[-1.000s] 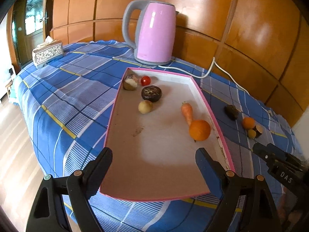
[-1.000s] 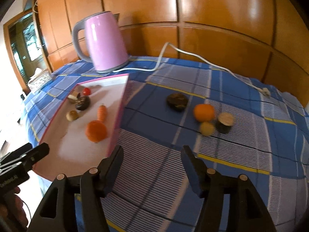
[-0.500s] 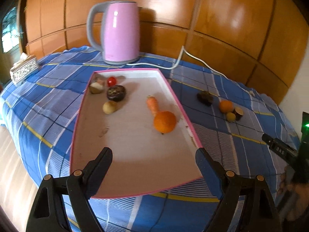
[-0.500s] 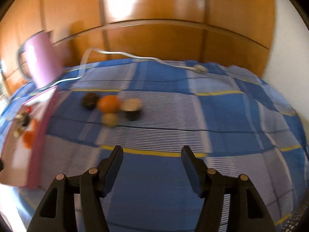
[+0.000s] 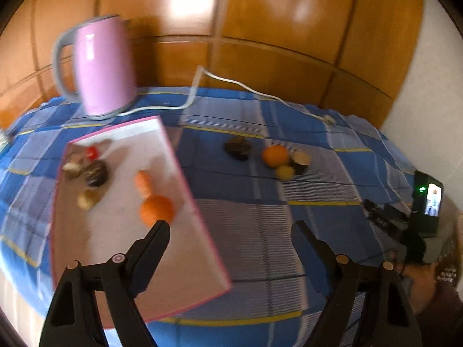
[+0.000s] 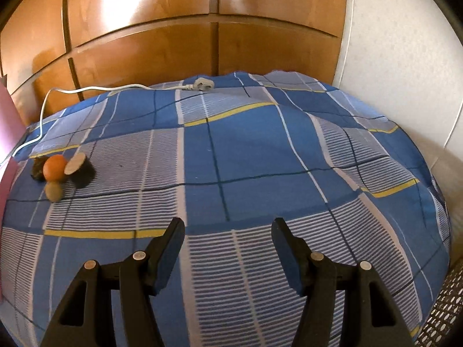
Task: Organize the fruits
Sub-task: 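Withdraw the right tool from the tray toward the remaining fruits, then reach the left tool to the small beige round fruit and grasp it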
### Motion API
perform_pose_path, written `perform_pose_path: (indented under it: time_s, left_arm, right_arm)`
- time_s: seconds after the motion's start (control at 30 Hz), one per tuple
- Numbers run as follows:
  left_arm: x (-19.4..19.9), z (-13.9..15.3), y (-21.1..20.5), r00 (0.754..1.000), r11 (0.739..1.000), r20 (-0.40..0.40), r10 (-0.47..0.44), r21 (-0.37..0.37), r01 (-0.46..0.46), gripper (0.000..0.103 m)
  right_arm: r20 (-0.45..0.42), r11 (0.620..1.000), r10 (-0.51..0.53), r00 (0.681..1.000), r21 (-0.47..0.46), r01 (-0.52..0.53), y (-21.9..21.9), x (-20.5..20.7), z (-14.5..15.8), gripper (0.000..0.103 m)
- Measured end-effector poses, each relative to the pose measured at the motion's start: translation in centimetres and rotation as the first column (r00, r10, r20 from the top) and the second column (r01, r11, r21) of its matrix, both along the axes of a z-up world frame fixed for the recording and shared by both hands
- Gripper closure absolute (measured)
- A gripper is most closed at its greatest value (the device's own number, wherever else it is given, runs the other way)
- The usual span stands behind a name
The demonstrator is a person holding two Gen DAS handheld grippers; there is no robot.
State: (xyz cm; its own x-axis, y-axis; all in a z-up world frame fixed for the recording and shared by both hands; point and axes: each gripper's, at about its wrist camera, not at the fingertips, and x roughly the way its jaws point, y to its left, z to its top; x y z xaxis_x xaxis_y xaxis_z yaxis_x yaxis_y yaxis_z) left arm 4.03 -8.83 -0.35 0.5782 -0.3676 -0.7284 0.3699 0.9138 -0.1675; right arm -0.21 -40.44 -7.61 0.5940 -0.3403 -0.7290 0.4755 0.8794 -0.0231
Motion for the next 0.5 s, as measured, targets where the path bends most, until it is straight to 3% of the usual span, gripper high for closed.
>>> perform_pose_path:
  time_s: [0.23,0.4,0.5]
  left_arm:
    - [3.8,-1.5,-3.8,0.991,0.999,-0.127,-0.046,-0.028,0.043,0.019]
    - [5.5,-2.2,-6.4,0.987,0.996,-0.136,-0.087,-0.002,0.088,0.037]
    - [6.6,-2.9,-8.0,0.983,0.994,-0.144,-0.111,0.006,0.113,0.055]
  right_arm:
    - [0.003,1.000,0.000,1.000,0.003,0.000,-0.4,0.0,-0.8,0.036]
    - [0.012,1.000,0.013,1.000,0.023,-0.013,-0.5,-0.1,-1.0,0.025]
    - [0.018,0.999,0.021,1.000,0.031,-0.022,-0.5,-0.1,-1.1,0.020]
